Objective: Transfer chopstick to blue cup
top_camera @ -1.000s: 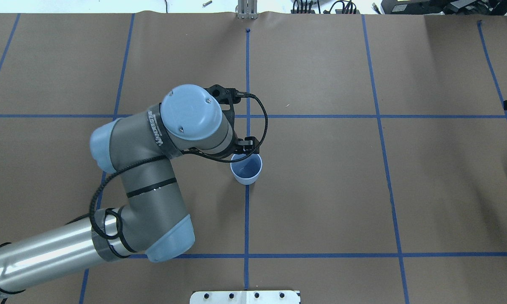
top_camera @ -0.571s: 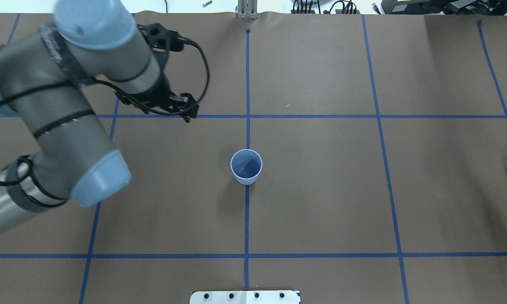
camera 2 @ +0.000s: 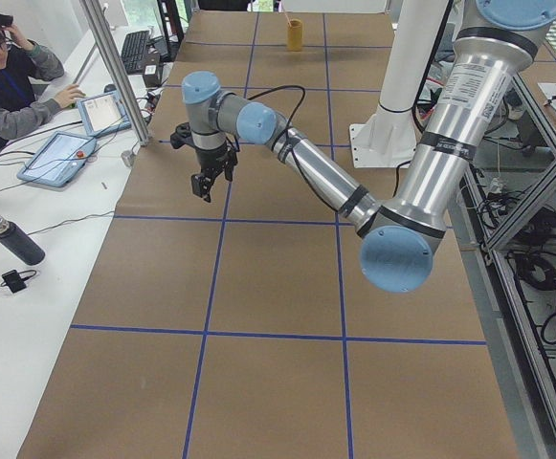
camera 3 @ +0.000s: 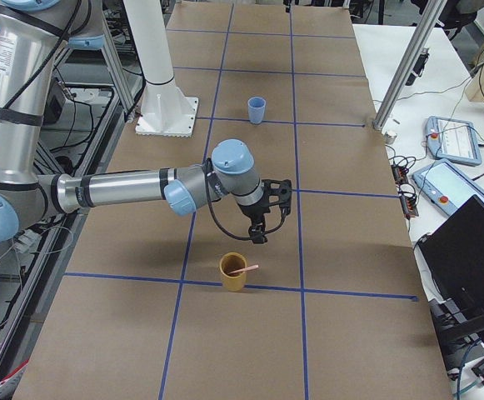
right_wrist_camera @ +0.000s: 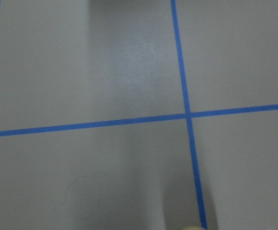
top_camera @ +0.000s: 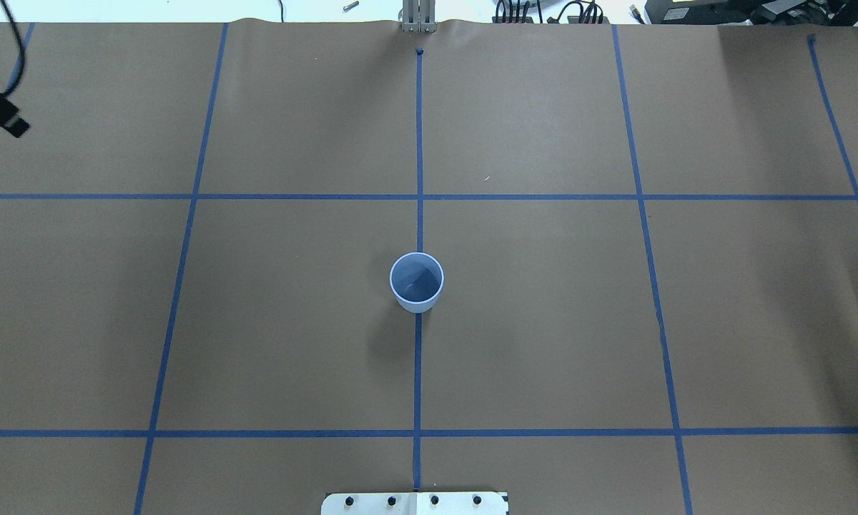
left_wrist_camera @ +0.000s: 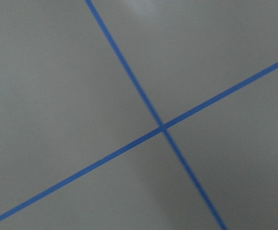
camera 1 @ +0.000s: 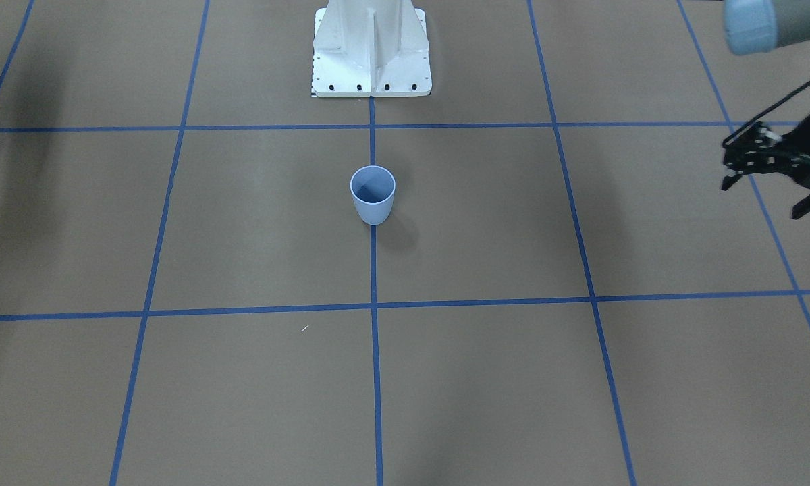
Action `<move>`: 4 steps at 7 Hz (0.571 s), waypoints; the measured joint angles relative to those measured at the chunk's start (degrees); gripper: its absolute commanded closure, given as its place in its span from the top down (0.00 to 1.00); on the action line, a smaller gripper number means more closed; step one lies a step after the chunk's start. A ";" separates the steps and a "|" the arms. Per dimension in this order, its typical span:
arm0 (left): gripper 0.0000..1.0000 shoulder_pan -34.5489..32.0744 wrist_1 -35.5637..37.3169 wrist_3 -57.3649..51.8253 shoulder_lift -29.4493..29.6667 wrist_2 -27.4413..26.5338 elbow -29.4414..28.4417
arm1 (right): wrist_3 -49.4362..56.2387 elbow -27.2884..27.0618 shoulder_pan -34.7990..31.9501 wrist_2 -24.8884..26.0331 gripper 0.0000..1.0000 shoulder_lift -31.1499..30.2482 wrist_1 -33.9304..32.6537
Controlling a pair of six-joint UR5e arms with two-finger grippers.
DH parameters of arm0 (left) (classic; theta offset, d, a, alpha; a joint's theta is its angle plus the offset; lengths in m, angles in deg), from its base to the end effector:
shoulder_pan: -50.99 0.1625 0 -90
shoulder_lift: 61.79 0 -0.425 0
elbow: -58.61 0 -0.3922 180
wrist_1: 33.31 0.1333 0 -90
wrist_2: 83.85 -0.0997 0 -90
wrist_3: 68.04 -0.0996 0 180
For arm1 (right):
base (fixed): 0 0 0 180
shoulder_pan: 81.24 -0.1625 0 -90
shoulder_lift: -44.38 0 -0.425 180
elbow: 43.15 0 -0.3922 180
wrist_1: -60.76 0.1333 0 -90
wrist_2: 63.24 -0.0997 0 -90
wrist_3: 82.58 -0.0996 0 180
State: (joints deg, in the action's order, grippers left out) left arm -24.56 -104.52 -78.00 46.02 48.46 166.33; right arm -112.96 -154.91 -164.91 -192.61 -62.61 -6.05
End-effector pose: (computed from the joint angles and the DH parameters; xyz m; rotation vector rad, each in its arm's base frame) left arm 0.0770 -0.5645 0.3810 0.2526 0.7518 0.5116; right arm 0.0266 -0.3962 0.5576 0.2329 -0.7874 0.2284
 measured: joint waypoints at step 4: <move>1.00 -6.24 -0.93 -6.04 -5.43 1.27 -1.17 | -6.81 4.84 -0.71 5.48 0.72 -1.83 6.38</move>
State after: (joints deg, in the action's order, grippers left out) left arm -30.79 -105.45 -84.03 40.59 49.72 165.17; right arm -119.77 -150.07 -165.62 -187.13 -64.44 0.34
